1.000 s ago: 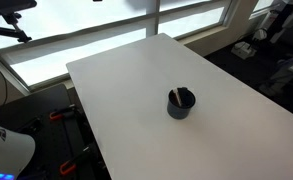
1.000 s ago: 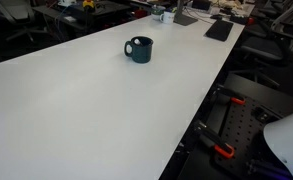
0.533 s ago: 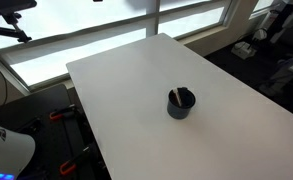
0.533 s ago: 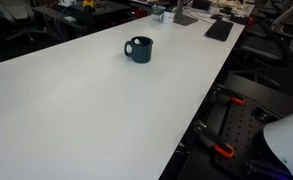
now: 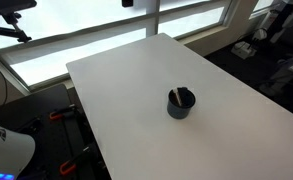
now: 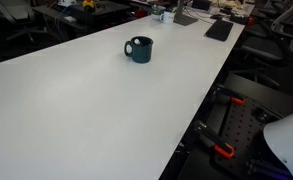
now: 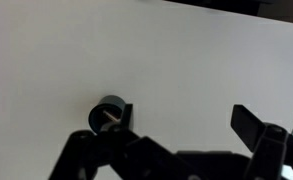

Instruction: Remove the marker from the cup and put it on the table

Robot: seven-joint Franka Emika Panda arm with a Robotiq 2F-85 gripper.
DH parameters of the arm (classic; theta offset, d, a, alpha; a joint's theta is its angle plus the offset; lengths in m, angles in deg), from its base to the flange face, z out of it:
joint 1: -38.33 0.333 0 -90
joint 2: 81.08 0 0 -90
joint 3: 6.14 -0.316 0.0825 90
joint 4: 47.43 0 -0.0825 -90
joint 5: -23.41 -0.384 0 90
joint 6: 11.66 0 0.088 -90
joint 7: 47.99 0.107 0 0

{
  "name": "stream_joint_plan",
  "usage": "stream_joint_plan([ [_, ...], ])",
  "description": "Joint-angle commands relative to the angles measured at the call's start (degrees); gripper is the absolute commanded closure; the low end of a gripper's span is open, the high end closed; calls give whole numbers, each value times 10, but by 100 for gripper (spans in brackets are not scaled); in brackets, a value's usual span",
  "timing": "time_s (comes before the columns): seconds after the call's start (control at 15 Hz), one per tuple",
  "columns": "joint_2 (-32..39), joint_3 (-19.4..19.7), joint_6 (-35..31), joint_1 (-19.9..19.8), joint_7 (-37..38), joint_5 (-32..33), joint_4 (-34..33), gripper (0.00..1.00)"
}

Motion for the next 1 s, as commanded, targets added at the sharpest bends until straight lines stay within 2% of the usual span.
stream_joint_plan([
  [0.0,52,24,3,-3,-78,24,-54,0],
  [0.07,20,13,0,-2,-50,17,-19,0],
  [0.33,48,24,0,-6,-71,17,-44,0],
  [0.47,63,12,-13,-2,-70,41,-50,0],
  [0.67,116,25,-49,-1,-138,60,-76,0],
  [0.93,174,43,-154,-8,-266,78,-90,0],
])
